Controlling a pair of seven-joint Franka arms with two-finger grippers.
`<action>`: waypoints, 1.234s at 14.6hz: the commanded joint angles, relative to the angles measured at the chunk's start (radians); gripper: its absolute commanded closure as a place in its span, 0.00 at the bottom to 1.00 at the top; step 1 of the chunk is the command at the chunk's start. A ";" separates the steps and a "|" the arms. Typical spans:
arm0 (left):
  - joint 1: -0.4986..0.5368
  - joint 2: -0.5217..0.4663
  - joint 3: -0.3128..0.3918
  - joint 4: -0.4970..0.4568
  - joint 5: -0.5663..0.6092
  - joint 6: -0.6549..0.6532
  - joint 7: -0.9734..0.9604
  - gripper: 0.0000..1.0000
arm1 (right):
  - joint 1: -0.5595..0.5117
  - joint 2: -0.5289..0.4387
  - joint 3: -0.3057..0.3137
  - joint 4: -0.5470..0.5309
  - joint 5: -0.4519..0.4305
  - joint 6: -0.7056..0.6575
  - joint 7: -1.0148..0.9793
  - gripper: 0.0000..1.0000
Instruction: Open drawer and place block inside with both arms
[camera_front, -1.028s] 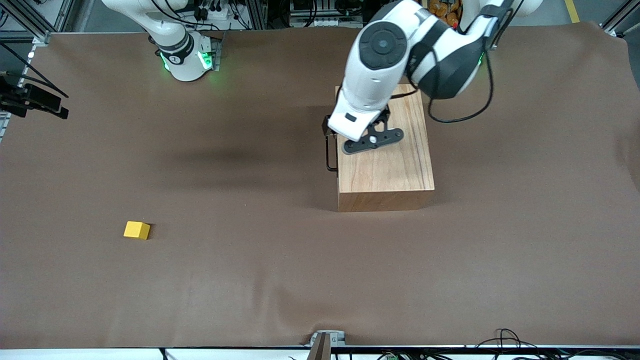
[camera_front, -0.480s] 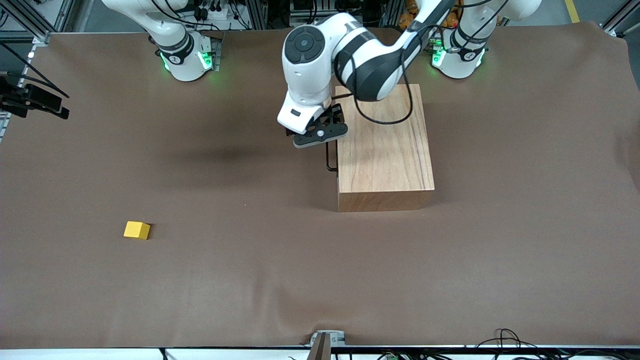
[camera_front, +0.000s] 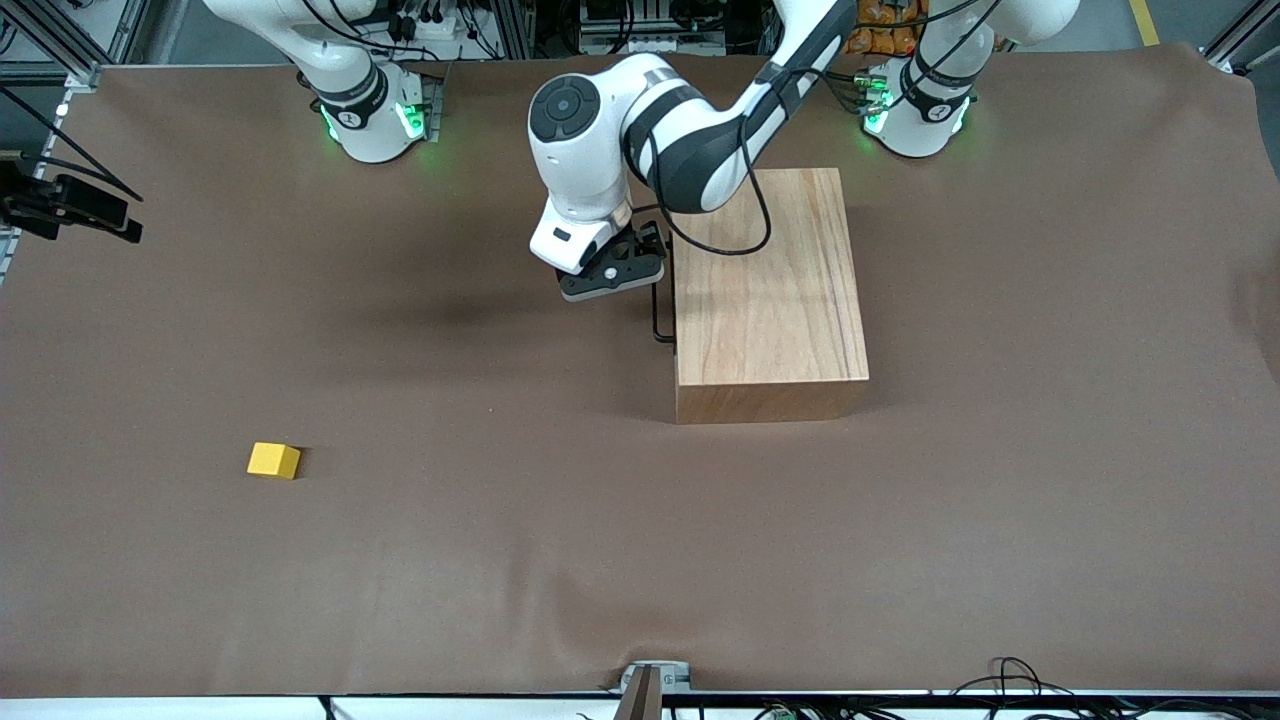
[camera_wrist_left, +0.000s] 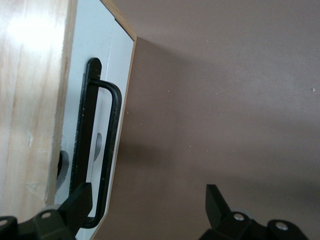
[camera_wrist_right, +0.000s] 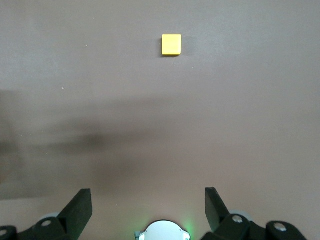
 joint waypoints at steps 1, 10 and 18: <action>-0.009 0.021 0.016 0.028 0.035 -0.005 0.017 0.00 | 0.002 -0.002 0.002 0.006 -0.008 0.002 -0.001 0.00; -0.007 0.055 0.010 0.020 0.063 -0.011 0.141 0.00 | 0.003 -0.001 0.005 0.002 0.000 -0.003 -0.003 0.00; -0.009 0.093 0.005 0.020 0.062 -0.011 0.178 0.00 | -0.003 0.007 0.005 0.001 0.000 -0.001 -0.006 0.00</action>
